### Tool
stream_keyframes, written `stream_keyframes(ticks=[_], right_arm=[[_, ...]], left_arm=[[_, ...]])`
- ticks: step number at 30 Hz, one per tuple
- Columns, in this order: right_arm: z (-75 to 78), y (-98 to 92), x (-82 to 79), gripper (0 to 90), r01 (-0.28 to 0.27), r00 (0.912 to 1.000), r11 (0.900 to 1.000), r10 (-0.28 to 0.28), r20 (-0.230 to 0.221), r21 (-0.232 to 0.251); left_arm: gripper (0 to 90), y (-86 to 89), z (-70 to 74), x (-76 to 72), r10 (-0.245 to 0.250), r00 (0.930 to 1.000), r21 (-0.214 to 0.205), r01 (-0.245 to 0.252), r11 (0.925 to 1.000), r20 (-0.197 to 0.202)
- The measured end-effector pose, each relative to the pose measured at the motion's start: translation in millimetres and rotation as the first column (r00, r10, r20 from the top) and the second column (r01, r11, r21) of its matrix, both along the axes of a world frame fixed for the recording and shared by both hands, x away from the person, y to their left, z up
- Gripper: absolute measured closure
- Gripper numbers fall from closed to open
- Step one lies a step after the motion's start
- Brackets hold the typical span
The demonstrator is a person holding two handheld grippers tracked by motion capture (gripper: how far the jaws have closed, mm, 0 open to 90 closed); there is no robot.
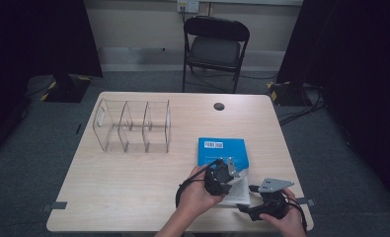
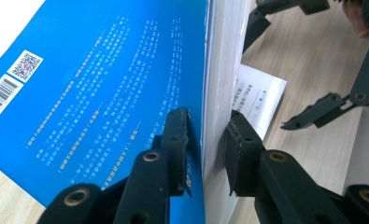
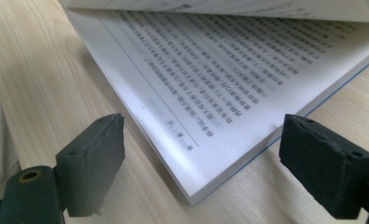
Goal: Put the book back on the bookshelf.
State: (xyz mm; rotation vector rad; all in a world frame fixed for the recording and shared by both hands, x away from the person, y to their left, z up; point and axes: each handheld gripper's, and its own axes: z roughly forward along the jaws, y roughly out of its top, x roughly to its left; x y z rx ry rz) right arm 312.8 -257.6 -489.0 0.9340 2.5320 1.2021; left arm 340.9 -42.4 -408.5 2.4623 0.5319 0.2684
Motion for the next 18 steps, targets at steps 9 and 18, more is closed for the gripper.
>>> stream_keyframes(ticks=[9, 18], right_arm=[[-4.9, 3.7, -0.4, 13.9, 0.006, 1.0000, 0.9992, -0.006, 0.001, -0.041], [-6.4, 4.5, -0.4, 13.6, 0.016, 0.9998, 0.9984, -0.016, 0.007, -0.054]], left_arm=[[73.0, -0.6, 5.5, 1.7, 0.019, 0.9998, -0.003, -0.019, 0.9998, -0.012], [73.2, -1.5, 9.9, 3.5, 0.027, 0.9994, 0.006, -0.027, 0.9996, -0.019]])
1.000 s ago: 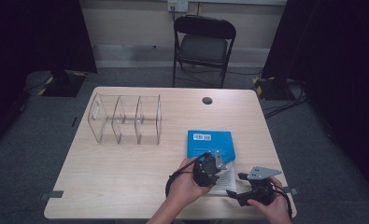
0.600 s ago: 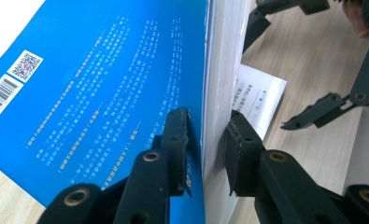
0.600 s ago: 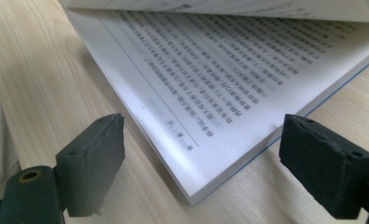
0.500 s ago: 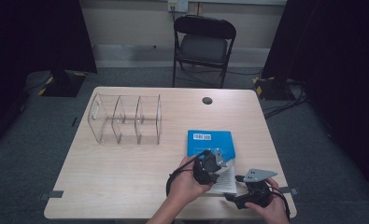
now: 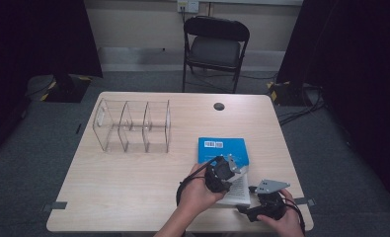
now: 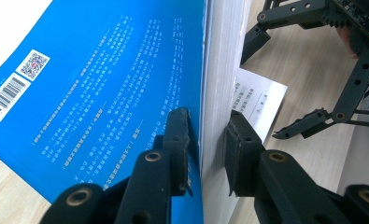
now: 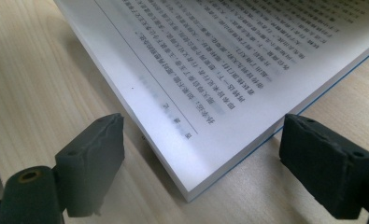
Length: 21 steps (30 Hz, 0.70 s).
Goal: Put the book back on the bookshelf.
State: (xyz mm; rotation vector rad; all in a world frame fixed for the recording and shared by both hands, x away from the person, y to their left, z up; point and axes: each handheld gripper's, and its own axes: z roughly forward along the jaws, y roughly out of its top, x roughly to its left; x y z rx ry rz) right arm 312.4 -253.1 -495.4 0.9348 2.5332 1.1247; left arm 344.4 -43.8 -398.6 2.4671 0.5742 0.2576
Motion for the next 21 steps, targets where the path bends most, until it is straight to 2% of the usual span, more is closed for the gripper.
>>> stream_keyframes(ticks=[11, 19, 21], right_arm=[[-1.5, 1.2, 0.2, 13.5, 0.023, 0.9997, 0.9997, -0.023, 0.000, 0.004], [-3.3, 4.4, -2.1, 12.4, 0.043, 0.9987, 0.9990, -0.043, 0.027, -0.010], [-4.2, 6.0, -3.4, 12.2, 0.050, 0.9980, 0.9986, -0.049, 0.039, -0.019]], left_arm=[[73.6, -1.4, 6.7, 2.8, 0.010, 0.9999, 0.004, -0.010, 0.9999, -0.013], [74.2, -4.3, 19.3, 8.7, 0.017, 0.9995, 0.032, -0.017, 0.9993, -0.028], [74.4, -4.9, 27.0, 12.4, 0.025, 0.9990, 0.034, -0.024, 0.9991, -0.037]])
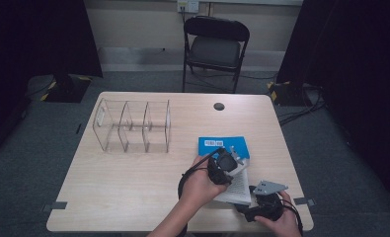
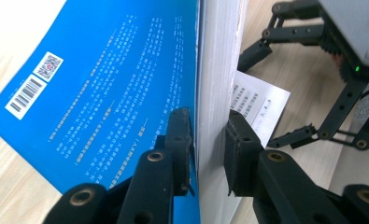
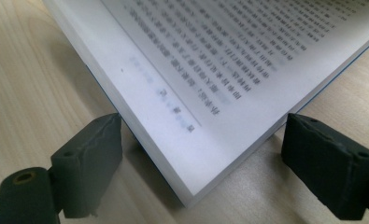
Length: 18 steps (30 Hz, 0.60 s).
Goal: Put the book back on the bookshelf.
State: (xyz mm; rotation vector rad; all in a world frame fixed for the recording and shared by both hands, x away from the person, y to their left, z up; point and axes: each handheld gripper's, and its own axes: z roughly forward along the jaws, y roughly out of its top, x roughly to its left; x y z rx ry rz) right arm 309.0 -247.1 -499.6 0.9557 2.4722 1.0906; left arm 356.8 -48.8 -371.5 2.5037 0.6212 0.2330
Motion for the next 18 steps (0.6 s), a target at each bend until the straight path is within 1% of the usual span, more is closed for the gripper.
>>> stream_keyframes(ticks=[2, 5, 6, 7, 9, 12, 13, 15, 16, 18], right_arm=[[-0.2, 0.5, -0.2, 12.2, -0.001, 1.0000, 1.0000, 0.001, 0.005, -0.006], [-0.4, 1.8, -0.3, 11.7, 0.005, 0.9999, 0.9999, -0.005, 0.012, -0.016], [-0.4, 1.8, -0.3, 11.7, 0.005, 0.9999, 0.9999, -0.005, 0.012, -0.016], [-0.3, 2.4, -0.5, 11.8, 0.013, 0.9999, 0.9998, -0.012, 0.011, -0.016], [-0.3, 2.6, -0.5, 12.1, 0.017, 0.9998, 0.9997, -0.016, 0.010, -0.016], [0.0, 3.6, 0.3, 13.2, 0.049, 0.9987, 0.9987, -0.048, 0.015, -0.018], [-0.1, 3.5, 1.2, 13.4, 0.050, 0.9987, 0.9986, -0.050, 0.014, -0.015], [1.2, 3.9, 1.6, 13.5, 0.060, 0.9982, 0.9979, -0.060, 0.006, -0.027], [1.5, 4.1, 1.4, 13.9, 0.063, 0.9980, 0.9976, -0.063, 0.003, -0.029], [2.0, 4.2, 1.1, 14.4, 0.067, 0.9978, 0.9974, -0.067, 0.003, -0.029]], left_arm=[[74.6, -0.3, 2.6, 1.3, 0.003, 1.0000, 0.000, -0.003, 1.0000, 0.001], [74.9, -0.9, 11.4, 6.2, 0.010, 0.9999, 0.008, -0.010, 0.9999, -0.012], [74.9, -0.9, 12.9, 7.4, 0.018, 0.9997, 0.002, -0.018, 0.9998, -0.017], [75.0, -0.6, 14.5, 8.8, 0.014, 0.9997, 0.006, -0.014, 0.9999, -0.019], [74.9, -1.0, 14.2, 8.6, 0.015, 0.9996, 0.007, -0.015, 0.9999, -0.023], [74.7, -1.1, 7.5, 4.8, 0.011, 0.9995, 0.019, -0.011, 0.9998, -0.029], [74.7, -0.9, 6.3, 4.1, 0.008, 0.9996, 0.023, -0.007, 0.9997, -0.025], [74.6, -1.3, 5.1, 2.7, 0.016, 0.9996, 0.018, -0.015, 0.9997, -0.022], [74.6, -1.2, 4.3, 2.1, 0.013, 0.9995, 0.016, -0.013, 0.9998, -0.027], [74.5, -1.4, 4.0, 1.8, 0.012, 0.9997, 0.020, -0.012, 0.9997, -0.023]])
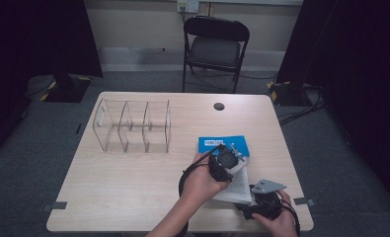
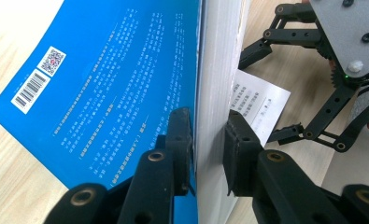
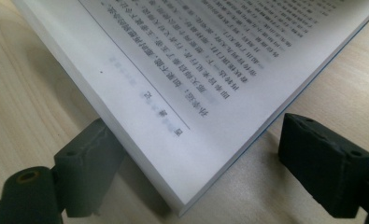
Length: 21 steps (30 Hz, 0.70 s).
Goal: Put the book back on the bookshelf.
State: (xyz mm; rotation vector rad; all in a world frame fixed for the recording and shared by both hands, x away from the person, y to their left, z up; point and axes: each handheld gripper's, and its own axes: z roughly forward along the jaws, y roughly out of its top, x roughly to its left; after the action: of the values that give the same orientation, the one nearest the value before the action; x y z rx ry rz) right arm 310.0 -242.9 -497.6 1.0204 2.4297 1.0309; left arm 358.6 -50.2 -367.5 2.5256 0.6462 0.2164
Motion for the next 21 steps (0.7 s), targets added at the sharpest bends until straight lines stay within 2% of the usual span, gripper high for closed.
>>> stream_keyframes(ticks=[1, 3, 5, 10, 12, 15, 18, 19, 20, 21], right_arm=[[2.2, -0.6, -0.6, 14.9, 0.001, 0.9998, 1.0000, -0.001, 0.019, 0.003], [4.2, -1.1, -1.1, 15.0, 0.003, 0.9996, 1.0000, -0.003, 0.026, 0.003], [11.5, -3.5, -3.6, 17.5, 0.013, 0.9975, 0.9997, -0.015, 0.070, 0.022], [14.6, -4.1, -5.9, 21.2, 0.007, 0.9957, 0.9997, -0.009, 0.092, 0.024], [16.0, -4.6, -5.6, 21.4, 0.010, 0.9956, 0.9994, -0.013, 0.093, 0.035], [21.3, -8.2, -5.0, 27.4, 0.028, 0.9904, 0.9970, -0.038, 0.133, 0.072], [19.1, -9.7, -4.2, 29.0, 0.035, 0.9887, 0.9974, -0.043, 0.143, 0.064], [16.6, -12.4, -1.2, 28.6, 0.034, 0.9911, 0.9954, -0.045, 0.126, 0.090], [16.6, -12.4, -1.2, 28.6, 0.034, 0.9911, 0.9954, -0.045, 0.126, 0.090], [15.8, -15.0, 1.9, 27.7, 0.030, 0.9920, 0.9926, -0.044, 0.118, 0.118]], left_arm=[[74.5, 0.2, -0.7, -0.5, -0.001, 1.0000, -0.004, 0.001, 1.0000, -0.004], [74.5, 0.2, -0.7, -0.4, -0.006, 1.0000, 0.001, 0.006, 1.0000, 0.001], [74.5, -0.1, -0.8, -0.6, -0.005, 1.0000, -0.001, 0.005, 1.0000, 0.002], [74.4, -1.6, -2.0, -1.7, -0.001, 1.0000, -0.004, 0.001, 1.0000, 0.003], [74.4, -1.9, -2.6, -1.8, -0.006, 1.0000, -0.002, 0.006, 1.0000, 0.006], [74.1, -3.5, -4.2, -2.1, -0.004, 1.0000, -0.010, 0.004, 0.9999, 0.004], [74.1, -4.5, -4.4, -2.2, -0.011, 0.9999, -0.002, 0.011, 0.9999, 0.004], [74.1, -4.3, -4.7, -2.8, -0.011, 0.9999, -0.004, 0.011, 0.9999, 0.006], [74.1, -4.3, -4.7, -2.8, -0.011, 0.9999, -0.004, 0.011, 0.9999, 0.006], [74.1, -3.5, -4.8, -3.5, -0.009, 0.9999, -0.008, 0.009, 0.9999, 0.010]])
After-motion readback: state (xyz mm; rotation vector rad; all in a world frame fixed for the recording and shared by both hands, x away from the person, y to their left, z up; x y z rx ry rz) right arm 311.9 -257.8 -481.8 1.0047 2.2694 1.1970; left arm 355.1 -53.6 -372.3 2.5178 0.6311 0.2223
